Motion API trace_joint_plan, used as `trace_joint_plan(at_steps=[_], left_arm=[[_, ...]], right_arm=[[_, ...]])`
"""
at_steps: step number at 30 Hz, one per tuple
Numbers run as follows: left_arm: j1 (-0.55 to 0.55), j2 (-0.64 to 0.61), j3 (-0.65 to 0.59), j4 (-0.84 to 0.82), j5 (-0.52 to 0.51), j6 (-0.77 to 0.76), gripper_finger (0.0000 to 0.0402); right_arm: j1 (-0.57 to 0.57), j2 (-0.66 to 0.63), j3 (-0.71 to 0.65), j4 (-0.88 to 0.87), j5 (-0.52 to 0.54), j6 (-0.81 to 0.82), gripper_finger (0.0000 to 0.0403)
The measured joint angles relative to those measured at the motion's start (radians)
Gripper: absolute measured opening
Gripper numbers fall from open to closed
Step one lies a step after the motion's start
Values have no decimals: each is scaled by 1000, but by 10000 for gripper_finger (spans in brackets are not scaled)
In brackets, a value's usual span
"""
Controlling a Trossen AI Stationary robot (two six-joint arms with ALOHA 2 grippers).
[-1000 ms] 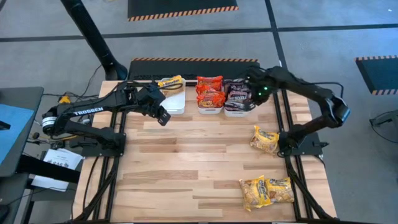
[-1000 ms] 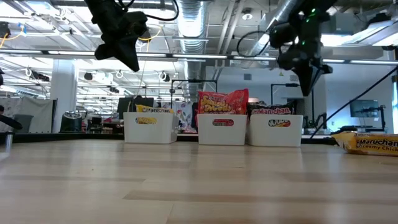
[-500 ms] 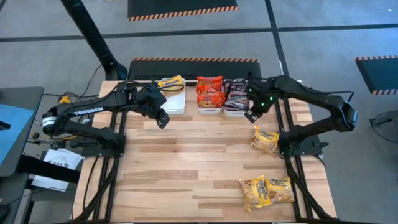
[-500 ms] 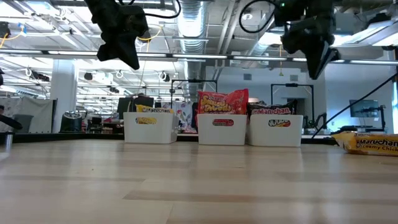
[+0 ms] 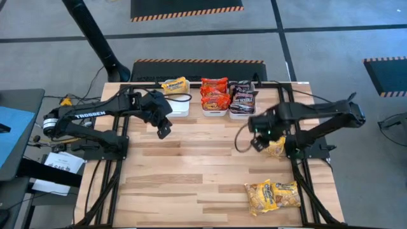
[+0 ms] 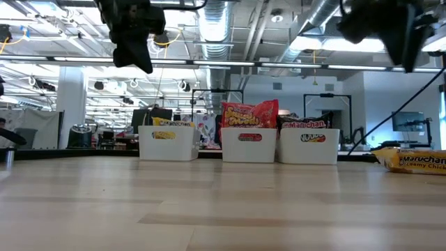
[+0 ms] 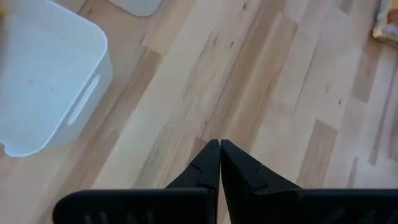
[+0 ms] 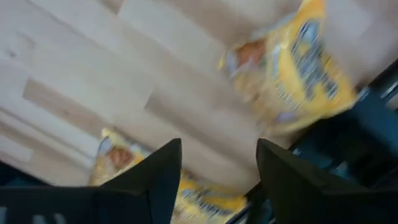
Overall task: Sort Maruchan noodles
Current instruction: Put the yellow noodle pack into the left white bin
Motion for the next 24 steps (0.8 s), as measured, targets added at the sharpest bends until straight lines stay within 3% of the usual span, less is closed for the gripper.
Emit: trace_joint_plan(at_steps=[10,14,24], left_arm=[[-35,0,0,-30,2,13,0],[-46,0,0,-32,1,46,0],[-48,0,0,-42,33,46,0]], right_arm=[[380,0,0,91,-43,572,245],[524,0,-21,195,28,771,245],[778,89,-131,452,66,1135,245]])
